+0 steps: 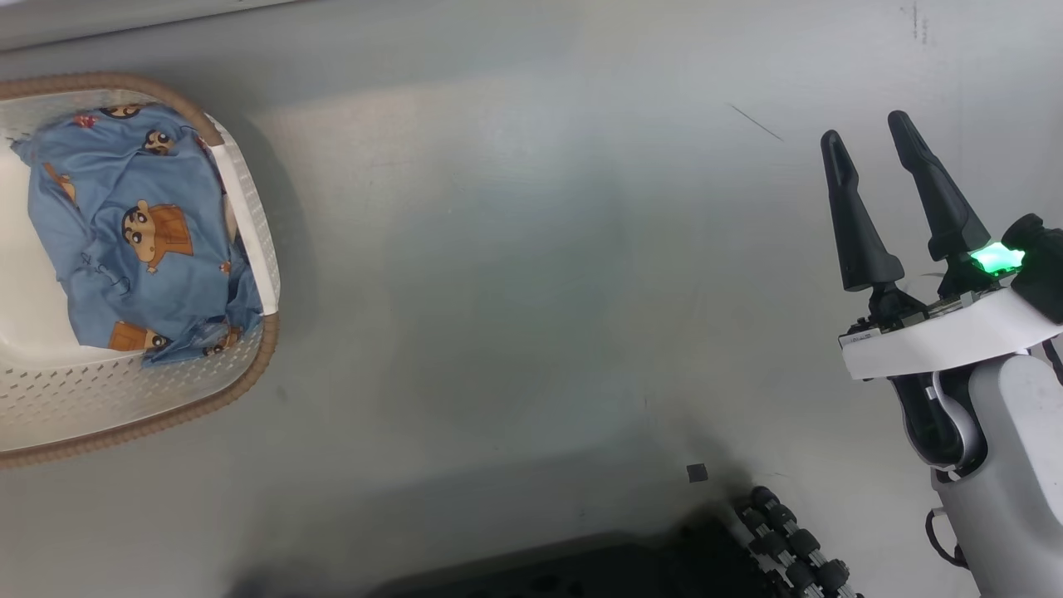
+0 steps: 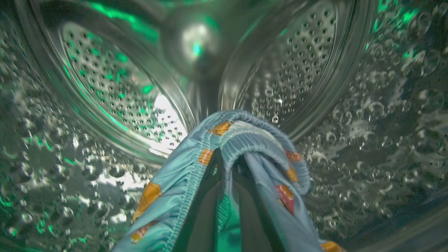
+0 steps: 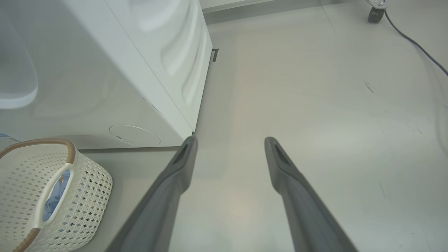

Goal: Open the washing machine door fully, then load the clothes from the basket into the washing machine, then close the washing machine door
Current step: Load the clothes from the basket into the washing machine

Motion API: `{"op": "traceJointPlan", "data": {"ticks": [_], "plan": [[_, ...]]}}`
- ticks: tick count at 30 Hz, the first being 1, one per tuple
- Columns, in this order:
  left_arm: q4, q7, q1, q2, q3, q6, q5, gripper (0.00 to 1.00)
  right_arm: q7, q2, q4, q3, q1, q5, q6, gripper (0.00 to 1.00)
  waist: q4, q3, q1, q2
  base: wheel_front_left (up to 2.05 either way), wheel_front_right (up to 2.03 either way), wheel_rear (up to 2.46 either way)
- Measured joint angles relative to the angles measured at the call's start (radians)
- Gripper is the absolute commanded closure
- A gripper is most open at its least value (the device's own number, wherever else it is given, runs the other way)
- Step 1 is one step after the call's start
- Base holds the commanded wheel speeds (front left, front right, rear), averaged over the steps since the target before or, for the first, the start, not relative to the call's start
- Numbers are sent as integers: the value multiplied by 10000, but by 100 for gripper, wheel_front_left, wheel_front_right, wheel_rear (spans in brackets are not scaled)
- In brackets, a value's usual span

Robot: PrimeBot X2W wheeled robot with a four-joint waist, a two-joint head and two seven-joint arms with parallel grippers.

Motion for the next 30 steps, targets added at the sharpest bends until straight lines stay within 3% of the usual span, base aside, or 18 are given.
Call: {"op": "traceJointPlan", "data": {"ticks": [8,22,23,25,30], "plan": [[-355,-1404,-582,410,-318,-81,876,100,0,94,140,36,-177,75,0,0,-125,166,0,0,0,0,0],[1256,-1072,-139,-276,-224,-79,153,100,0,90,410,67,-333,75,0,0,-65,32,-1,0,0,0,0],[1335,-1064,-131,-313,-217,-79,134,85,0,90,422,67,-333,75,0,0,-55,10,-1,0,0,0,0],[1438,-1066,-122,-355,-174,-79,92,0,0,90,433,67,-337,75,0,0,-36,-35,-1,0,0,0,0],[1720,-1152,-20,-439,-96,-69,10,0,0,92,539,59,-377,75,0,0,7,-199,-1,0,0,0,0]]}}
